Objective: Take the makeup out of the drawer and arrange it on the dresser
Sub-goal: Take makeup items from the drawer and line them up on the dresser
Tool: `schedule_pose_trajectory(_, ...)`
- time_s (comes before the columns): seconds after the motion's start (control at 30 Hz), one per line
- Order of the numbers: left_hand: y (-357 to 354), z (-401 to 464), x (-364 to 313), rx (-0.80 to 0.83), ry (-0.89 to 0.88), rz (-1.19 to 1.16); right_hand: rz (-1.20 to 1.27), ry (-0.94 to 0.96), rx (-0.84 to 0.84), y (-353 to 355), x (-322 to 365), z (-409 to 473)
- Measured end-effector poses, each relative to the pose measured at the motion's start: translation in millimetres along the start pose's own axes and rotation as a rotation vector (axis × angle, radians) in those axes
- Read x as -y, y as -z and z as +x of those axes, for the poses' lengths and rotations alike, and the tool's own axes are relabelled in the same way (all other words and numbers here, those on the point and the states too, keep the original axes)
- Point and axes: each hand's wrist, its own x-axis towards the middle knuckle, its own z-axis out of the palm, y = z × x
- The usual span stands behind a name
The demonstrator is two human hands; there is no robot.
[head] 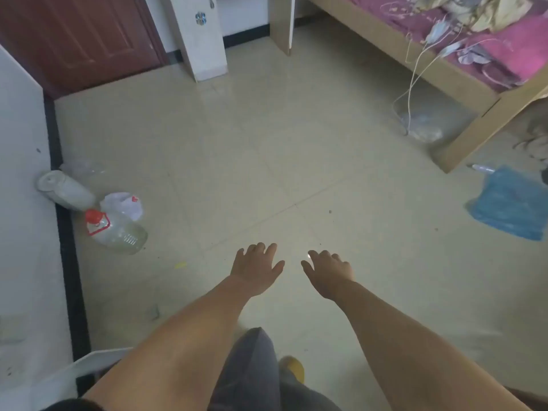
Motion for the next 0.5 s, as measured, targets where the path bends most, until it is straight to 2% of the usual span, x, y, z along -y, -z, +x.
schedule_pose_trajectory(0.23,47.1,86.6,10.4,-0.042,-0.002,0.028,-0.107,0.035,-0.037,52.6,-8.6,85.1)
schedule_pose_trajectory(0.5,145.1,232.3,39.6,-0.062,-0.081,0.120,-0.106,-0.034,-0.105,166.5,-4.4,220.7)
